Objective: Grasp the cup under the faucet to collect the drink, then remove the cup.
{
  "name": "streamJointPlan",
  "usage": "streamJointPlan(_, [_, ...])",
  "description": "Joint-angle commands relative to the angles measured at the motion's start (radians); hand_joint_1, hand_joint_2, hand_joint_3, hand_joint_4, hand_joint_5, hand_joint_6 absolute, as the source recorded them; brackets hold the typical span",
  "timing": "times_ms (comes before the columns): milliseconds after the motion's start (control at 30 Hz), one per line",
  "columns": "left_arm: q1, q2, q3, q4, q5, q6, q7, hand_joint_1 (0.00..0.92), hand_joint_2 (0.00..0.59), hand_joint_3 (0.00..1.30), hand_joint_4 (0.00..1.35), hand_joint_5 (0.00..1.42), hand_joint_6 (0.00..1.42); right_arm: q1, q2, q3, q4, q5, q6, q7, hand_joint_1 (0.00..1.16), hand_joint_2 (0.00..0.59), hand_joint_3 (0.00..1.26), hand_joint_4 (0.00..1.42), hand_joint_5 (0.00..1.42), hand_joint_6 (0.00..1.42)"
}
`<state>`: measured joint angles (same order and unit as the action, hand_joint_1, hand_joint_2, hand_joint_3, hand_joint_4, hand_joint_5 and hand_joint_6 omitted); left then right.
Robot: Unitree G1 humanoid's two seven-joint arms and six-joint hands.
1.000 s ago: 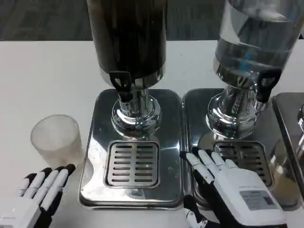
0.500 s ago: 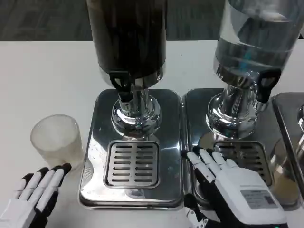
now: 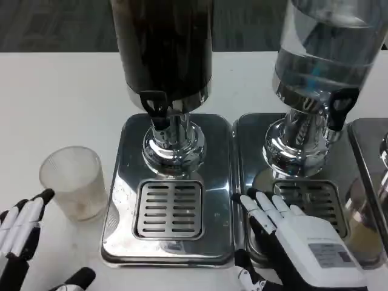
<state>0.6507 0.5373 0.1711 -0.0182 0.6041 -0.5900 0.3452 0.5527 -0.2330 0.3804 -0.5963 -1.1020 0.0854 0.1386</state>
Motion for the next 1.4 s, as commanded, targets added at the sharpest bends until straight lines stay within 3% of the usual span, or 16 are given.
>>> streamJointPlan(33, [-0.049,-0.008,0.015,0.037,-0.067,0.011,-0.035,0.0,0.133,0.0,0.0,0.0,0.0,0.003,0.003,-0.002,0.005,0.011,0.006,0.002,0.57,0.519,0.07,0.0,0.0,0.03])
streamJointPlan(367, [-0.141,-0.016,0.023,0.078,-0.151,0.074,-0.107,0.0,0.09,0.0,0.0,0.0,0.0,0.01,0.004,0.001,-0.001,0.012,0.013,0.005,0.58,0.513,0.07,0.0,0.0,0.03])
streamJointPlan(800, [-0.31,0.016,0.009,0.17,-0.196,0.198,-0.235,0.0,0.054,0.0,0.0,0.0,0.01,0.012,0.005,-0.001,0.001,0.022,0.017,0.006,0.58,0.507,0.08,0.0,0.0,0.03])
streamJointPlan(1400, [-0.53,0.063,-0.082,0.404,-0.204,0.187,-0.323,0.0,0.047,0.0,0.0,0.0,0.02,0.013,0.003,-0.003,-0.003,0.033,0.025,0.01,0.55,0.509,0.08,0.0,0.0,0.03])
